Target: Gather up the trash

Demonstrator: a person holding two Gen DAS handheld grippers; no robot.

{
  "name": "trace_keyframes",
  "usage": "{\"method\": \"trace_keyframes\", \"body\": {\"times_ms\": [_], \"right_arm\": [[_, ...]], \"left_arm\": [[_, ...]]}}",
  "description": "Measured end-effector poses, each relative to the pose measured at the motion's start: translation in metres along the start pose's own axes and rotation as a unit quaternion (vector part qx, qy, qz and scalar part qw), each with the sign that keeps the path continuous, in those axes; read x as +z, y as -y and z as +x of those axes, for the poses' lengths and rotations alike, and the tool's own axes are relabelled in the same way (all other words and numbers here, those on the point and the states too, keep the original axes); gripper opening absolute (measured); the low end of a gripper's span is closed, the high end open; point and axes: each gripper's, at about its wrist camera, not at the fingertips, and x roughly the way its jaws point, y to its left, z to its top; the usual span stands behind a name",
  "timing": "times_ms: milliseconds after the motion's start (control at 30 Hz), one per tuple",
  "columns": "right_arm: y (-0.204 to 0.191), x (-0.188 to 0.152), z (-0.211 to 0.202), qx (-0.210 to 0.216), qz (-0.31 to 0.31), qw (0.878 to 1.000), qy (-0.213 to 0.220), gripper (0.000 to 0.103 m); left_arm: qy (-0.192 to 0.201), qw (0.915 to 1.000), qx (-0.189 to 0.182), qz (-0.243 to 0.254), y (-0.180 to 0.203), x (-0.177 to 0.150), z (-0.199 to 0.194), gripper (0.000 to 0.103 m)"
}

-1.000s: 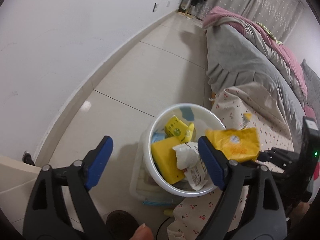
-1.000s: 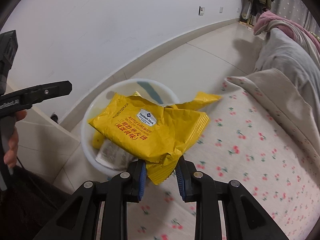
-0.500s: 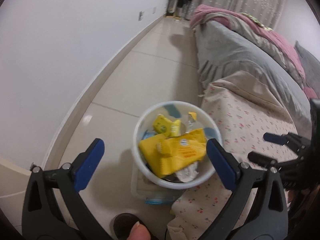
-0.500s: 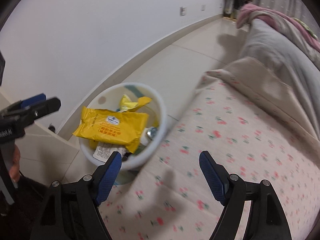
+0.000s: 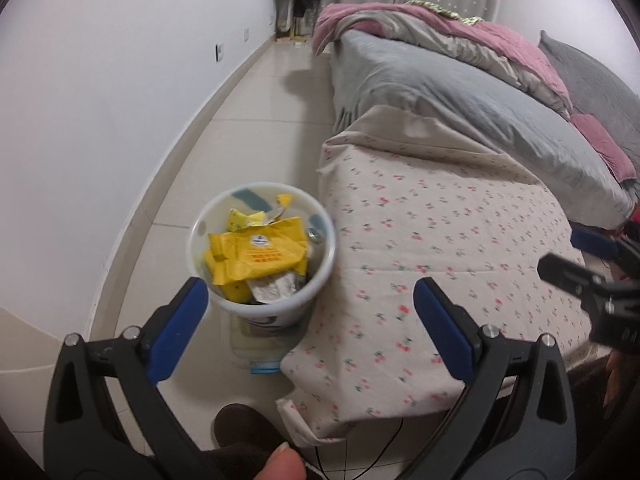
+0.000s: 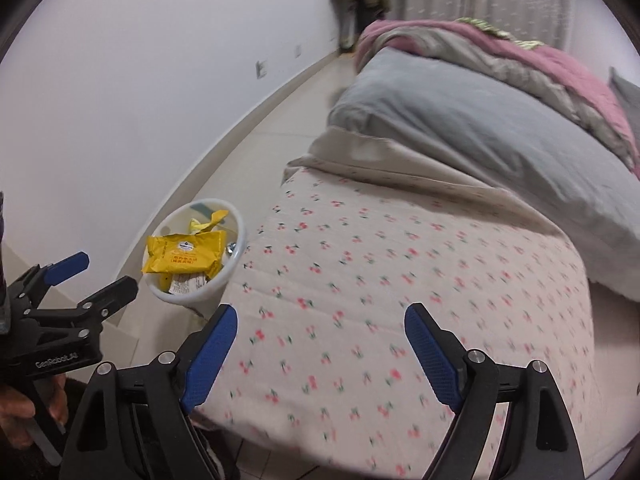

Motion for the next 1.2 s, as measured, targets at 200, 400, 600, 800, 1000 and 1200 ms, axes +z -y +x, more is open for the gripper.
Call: {"method": "trace_keyframes", "body": {"times_ms": [200,400,600,800,1000,1200], "right_arm": [[0.007,-0.045,-0.028,-0.033,0.055,0.997,0.046,0.095],[0.01,-0.072,-0.027,-0.079,0.065,0.991,0.082,0.095],[0.031,-0.08,-0.012,-0.092,0.1,0.988,0.077,0.095],[0.046,-0.084,-0.011,-0.09,0.126,0.984,0.083,0.095],[0.049,-0.085,-0.006,-0.079,0.136,0.985,0.077,0.095],[0.047,-0.086,-0.003,-0.067,0.14,0.985,0.073,0.095]], "left_arm": [[0.017,0.9998,0.006,0.012,0.018,-0.011,-0.015,0.102],[0.022,0.9996,0.011,0.016,0.03,-0.023,-0.018,0.102],[0.031,0.9992,0.014,0.019,0.038,-0.026,-0.015,0.102],[0.023,0.9995,0.004,0.023,0.047,-0.027,-0.007,0.102],[0.014,0.9994,0.004,0.03,0.053,-0.031,-0.001,0.102],[0.011,0.9993,0.006,0.035,0.055,-0.033,0.002,0.102]]}}
